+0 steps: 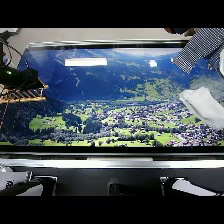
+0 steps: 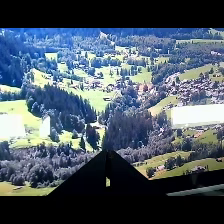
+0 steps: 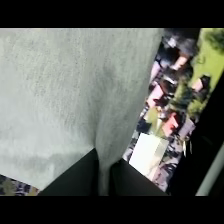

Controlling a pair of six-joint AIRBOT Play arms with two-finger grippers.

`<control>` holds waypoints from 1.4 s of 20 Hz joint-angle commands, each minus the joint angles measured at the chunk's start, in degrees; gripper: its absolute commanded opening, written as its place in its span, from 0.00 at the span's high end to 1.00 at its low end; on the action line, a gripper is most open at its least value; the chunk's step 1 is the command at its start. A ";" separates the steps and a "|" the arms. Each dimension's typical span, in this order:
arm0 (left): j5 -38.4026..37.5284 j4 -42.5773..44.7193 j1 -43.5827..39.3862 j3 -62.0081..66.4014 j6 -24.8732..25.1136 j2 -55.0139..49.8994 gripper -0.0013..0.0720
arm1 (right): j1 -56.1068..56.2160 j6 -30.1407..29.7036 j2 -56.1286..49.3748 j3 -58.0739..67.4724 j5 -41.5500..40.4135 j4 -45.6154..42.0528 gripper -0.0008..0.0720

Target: Fold the clothes and pants, and hang the long-sleeved shirts on hangers.

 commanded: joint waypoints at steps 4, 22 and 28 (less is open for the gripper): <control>-0.02 -0.02 0.07 0.00 -0.04 0.00 0.95 | -0.37 8.00 12.50 -22.86 -4.61 -8.90 0.95; 0.07 -0.02 0.07 -0.02 -0.02 -0.02 0.95 | -0.37 4.37 15.47 -29.20 -1.01 -19.69 0.35; 0.04 0.00 0.07 -0.17 0.00 -0.50 0.95 | 3.74 -6.78 16.59 -8.44 -22.43 1.79 0.50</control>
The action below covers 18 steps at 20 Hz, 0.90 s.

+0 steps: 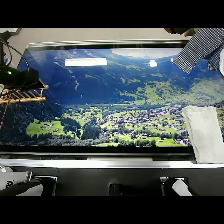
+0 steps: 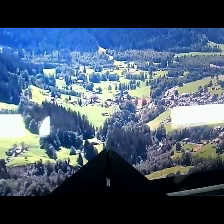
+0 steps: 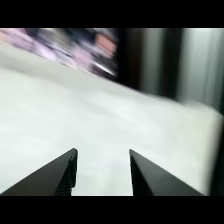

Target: Fold the clothes and pants, and hang the long-sleeved shirts on hangers.

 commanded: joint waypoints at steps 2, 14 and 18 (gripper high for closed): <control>0.00 0.26 0.07 -0.20 0.02 -0.87 0.95 | 11.74 -16.31 -2.19 17.16 -12.35 17.29 0.51; 14.16 2.71 0.07 -20.35 6.05 11.06 0.95 | 62.42 -33.20 -7.48 21.94 10.62 15.58 0.94; 12.98 3.02 0.07 -20.57 6.05 10.60 0.95 | 62.75 -33.57 -7.39 21.94 11.80 14.05 0.94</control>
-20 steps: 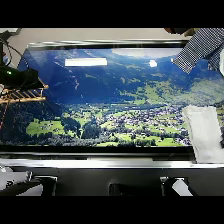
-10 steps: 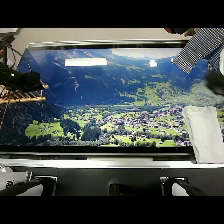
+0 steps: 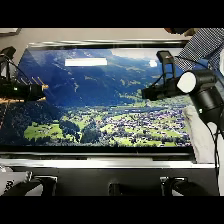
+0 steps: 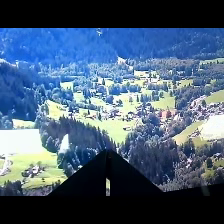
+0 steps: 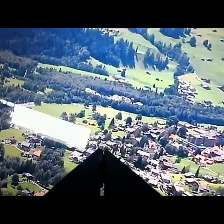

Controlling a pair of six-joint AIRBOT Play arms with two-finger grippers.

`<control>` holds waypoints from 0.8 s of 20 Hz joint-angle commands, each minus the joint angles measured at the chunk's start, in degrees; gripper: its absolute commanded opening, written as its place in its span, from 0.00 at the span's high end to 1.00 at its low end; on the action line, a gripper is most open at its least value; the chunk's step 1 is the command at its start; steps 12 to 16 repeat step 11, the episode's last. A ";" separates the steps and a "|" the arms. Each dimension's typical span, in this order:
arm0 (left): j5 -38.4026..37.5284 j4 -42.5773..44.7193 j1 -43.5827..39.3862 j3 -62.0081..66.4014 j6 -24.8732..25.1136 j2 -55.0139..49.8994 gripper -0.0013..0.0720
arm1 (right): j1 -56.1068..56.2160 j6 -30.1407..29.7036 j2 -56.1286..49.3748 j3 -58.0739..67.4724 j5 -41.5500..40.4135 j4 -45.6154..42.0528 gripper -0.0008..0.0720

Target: Fold the clothes and pants, and hang the long-sleeved shirts on hangers.

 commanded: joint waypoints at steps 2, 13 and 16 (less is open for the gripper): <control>0.46 0.22 0.02 -1.27 0.20 0.48 0.95 | 1.97 -1.14 0.02 0.09 3.06 -1.11 0.94; 0.46 0.22 0.02 -1.27 0.20 0.48 0.95 | 1.97 -1.14 0.02 0.09 2.89 -1.11 0.94; 0.46 0.22 0.02 -1.27 0.20 0.48 0.95 | 1.97 -1.14 0.02 0.09 2.89 -1.11 0.94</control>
